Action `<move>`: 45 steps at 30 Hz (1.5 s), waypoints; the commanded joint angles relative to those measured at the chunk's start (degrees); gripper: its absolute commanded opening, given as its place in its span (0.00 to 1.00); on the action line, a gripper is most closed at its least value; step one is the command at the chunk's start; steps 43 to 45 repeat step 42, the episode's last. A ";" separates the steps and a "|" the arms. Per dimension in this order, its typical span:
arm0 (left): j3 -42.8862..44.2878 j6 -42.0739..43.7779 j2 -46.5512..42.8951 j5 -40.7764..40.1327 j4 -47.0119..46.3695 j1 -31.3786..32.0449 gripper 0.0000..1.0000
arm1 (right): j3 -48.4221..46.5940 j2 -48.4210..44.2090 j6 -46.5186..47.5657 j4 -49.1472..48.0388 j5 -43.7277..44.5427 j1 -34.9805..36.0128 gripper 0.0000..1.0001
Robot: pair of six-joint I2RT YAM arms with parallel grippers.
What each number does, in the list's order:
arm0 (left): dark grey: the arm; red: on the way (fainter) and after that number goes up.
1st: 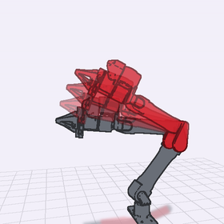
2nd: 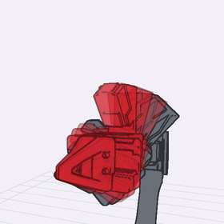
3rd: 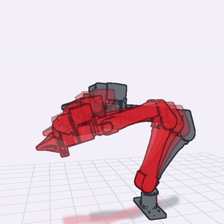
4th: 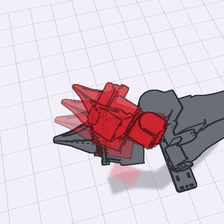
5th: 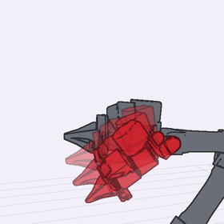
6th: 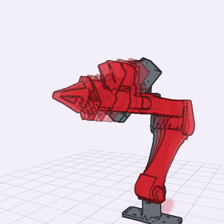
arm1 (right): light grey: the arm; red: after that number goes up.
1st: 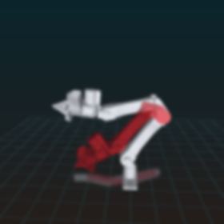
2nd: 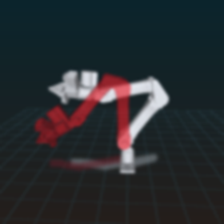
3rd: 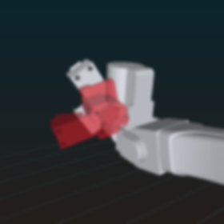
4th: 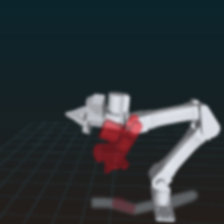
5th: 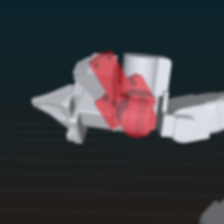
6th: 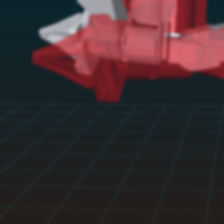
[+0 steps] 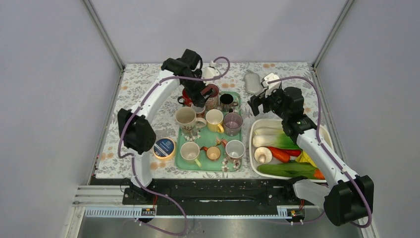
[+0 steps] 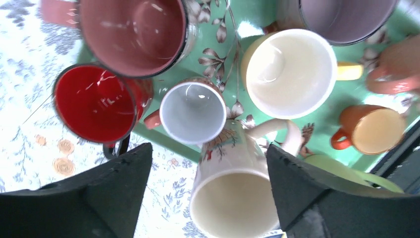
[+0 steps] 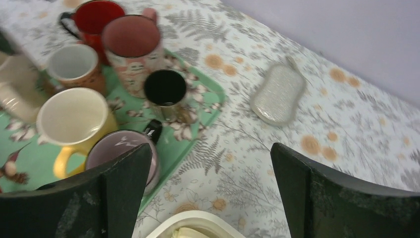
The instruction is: Turn the mug right side up
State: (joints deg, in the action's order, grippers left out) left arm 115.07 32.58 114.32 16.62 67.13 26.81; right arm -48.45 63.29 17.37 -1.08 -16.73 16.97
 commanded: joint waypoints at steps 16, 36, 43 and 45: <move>-45.71 -25.05 -29.40 0.99 -48.67 -33.20 0.99 | 13.31 6.98 -29.06 -21.84 16.27 -19.96 0.99; -85.22 -32.40 -38.87 -2.61 -92.46 -35.16 0.99 | 23.94 6.17 -22.82 -32.42 17.56 -19.96 0.99; -88.15 -31.95 -41.44 -3.06 -94.62 -35.14 0.99 | 24.16 6.42 -22.55 -32.95 16.91 -19.96 0.99; -88.15 -31.95 -41.44 -3.06 -94.62 -35.14 0.99 | 24.16 6.42 -22.55 -32.95 16.91 -19.96 0.99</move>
